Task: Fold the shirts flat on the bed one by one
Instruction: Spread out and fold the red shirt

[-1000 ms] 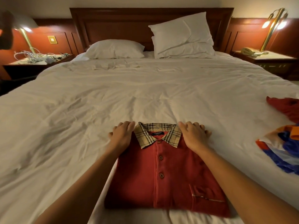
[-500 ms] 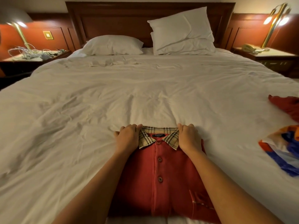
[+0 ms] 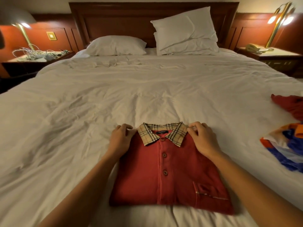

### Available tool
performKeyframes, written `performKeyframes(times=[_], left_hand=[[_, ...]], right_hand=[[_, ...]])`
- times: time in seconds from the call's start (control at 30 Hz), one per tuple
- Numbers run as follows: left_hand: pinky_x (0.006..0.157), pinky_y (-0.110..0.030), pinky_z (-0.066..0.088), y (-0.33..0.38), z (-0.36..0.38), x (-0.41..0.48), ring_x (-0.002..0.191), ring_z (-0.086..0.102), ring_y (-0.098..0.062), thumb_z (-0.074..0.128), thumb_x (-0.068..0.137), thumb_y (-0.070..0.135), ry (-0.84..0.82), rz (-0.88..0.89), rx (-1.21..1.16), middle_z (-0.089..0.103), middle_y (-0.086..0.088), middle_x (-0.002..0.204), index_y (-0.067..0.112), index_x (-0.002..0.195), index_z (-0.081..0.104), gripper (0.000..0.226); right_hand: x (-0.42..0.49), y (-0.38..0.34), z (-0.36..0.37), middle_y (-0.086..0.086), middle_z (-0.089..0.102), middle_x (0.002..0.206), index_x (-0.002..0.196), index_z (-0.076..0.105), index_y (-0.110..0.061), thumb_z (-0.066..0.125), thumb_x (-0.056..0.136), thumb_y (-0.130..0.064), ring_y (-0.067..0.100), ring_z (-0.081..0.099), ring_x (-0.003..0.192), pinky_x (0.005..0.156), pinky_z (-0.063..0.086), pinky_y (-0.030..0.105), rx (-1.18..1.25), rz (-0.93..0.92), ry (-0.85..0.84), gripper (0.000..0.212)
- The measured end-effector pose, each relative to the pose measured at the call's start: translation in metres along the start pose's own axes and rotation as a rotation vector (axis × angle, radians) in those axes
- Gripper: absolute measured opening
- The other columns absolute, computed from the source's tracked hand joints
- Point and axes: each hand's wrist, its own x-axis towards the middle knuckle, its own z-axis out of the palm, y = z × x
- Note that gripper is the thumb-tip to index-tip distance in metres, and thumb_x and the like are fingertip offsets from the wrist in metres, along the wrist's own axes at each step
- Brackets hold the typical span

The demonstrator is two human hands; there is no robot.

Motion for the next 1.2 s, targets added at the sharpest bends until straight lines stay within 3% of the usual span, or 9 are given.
performKeyframes(times=[0.1,0.2,0.27,0.37,0.5,0.6,0.87,1.03,1.2], left_hand=[[0.076,-0.025,0.038,-0.007,-0.018,-0.006,0.091,0.059,-0.014,0.068,0.093,0.029,-0.042,-0.001,0.006,0.068,-0.001,0.102,0.018,0.106,0.074,0.018],[0.081,-0.024,0.041,0.000,-0.024,-0.008,0.099,0.066,-0.022,0.071,0.088,0.008,-0.012,-0.003,0.002,0.075,-0.007,0.102,0.012,0.104,0.077,0.018],[0.087,-0.026,0.043,0.007,-0.029,-0.010,0.105,0.065,-0.027,0.067,0.089,0.003,0.021,-0.040,0.005,0.073,-0.012,0.107,0.008,0.116,0.072,0.028],[0.098,-0.037,0.048,0.014,-0.039,-0.023,0.105,0.064,-0.031,0.067,0.092,0.019,-0.042,-0.162,-0.051,0.065,-0.016,0.120,0.012,0.136,0.057,0.045],[0.063,-0.030,0.050,0.016,-0.055,-0.083,0.079,0.067,-0.020,0.065,0.092,0.047,-0.141,-0.299,-0.127,0.068,-0.006,0.096,0.023,0.128,0.056,0.044],[0.058,-0.027,0.043,0.022,-0.059,-0.132,0.070,0.063,-0.010,0.063,0.091,0.052,-0.057,-0.197,-0.064,0.066,0.004,0.078,0.027,0.117,0.062,0.036],[0.067,-0.032,0.042,0.033,-0.054,-0.173,0.085,0.065,-0.024,0.057,0.094,0.054,0.077,-0.025,0.030,0.070,0.001,0.090,0.042,0.109,0.067,0.022],[0.069,-0.033,0.047,0.022,-0.058,-0.176,0.094,0.067,-0.021,0.055,0.093,0.058,0.133,-0.004,0.125,0.075,0.010,0.099,0.045,0.105,0.073,0.026],[0.056,-0.034,0.039,0.011,-0.066,-0.166,0.071,0.062,-0.029,0.048,0.095,0.061,0.126,-0.025,0.333,0.060,0.003,0.065,0.020,0.063,0.062,0.054]], right_hand=[[-0.008,0.011,-0.012,0.000,0.067,0.118,0.117,0.068,-0.020,0.063,0.096,-0.031,0.024,0.059,0.113,0.102,0.043,0.042,0.052,-0.021,-0.108,0.024],[-0.010,0.005,-0.021,0.004,0.069,0.119,0.120,0.067,-0.014,0.066,0.092,-0.005,0.020,0.063,0.114,0.095,0.041,0.021,0.216,0.003,-0.142,0.029],[-0.013,-0.002,-0.028,0.010,0.063,0.127,0.130,0.061,-0.014,0.062,0.091,0.004,0.022,0.059,0.119,0.096,0.039,0.020,0.228,0.035,-0.125,0.043],[-0.035,-0.007,-0.041,0.017,0.054,0.128,0.140,0.051,-0.019,0.064,0.092,-0.011,0.027,0.058,0.109,0.095,0.041,0.028,0.211,0.129,-0.008,0.051],[-0.102,-0.015,-0.059,0.017,0.060,0.123,0.140,0.043,-0.026,0.063,0.092,-0.042,0.034,0.060,0.110,0.091,0.047,0.038,0.208,0.279,-0.064,0.055],[-0.152,-0.026,-0.069,0.011,0.065,0.115,0.133,0.044,-0.031,0.062,0.091,-0.046,0.029,0.062,0.098,0.082,0.048,0.037,0.250,0.271,-0.107,0.048],[-0.197,-0.042,-0.066,0.002,0.071,0.106,0.120,0.055,-0.031,0.066,0.090,-0.044,0.027,0.066,0.094,0.068,0.045,0.033,0.240,0.077,0.173,0.034],[-0.184,-0.030,-0.067,-0.007,0.070,0.090,0.110,0.066,-0.032,0.070,0.089,-0.043,0.023,0.067,0.091,0.069,0.046,0.029,0.160,0.040,0.008,0.024],[-0.164,-0.014,-0.079,-0.006,0.067,0.092,0.097,0.065,-0.036,0.064,0.081,-0.066,0.017,0.065,0.088,0.075,0.052,0.031,0.021,0.069,-0.156,0.034]])
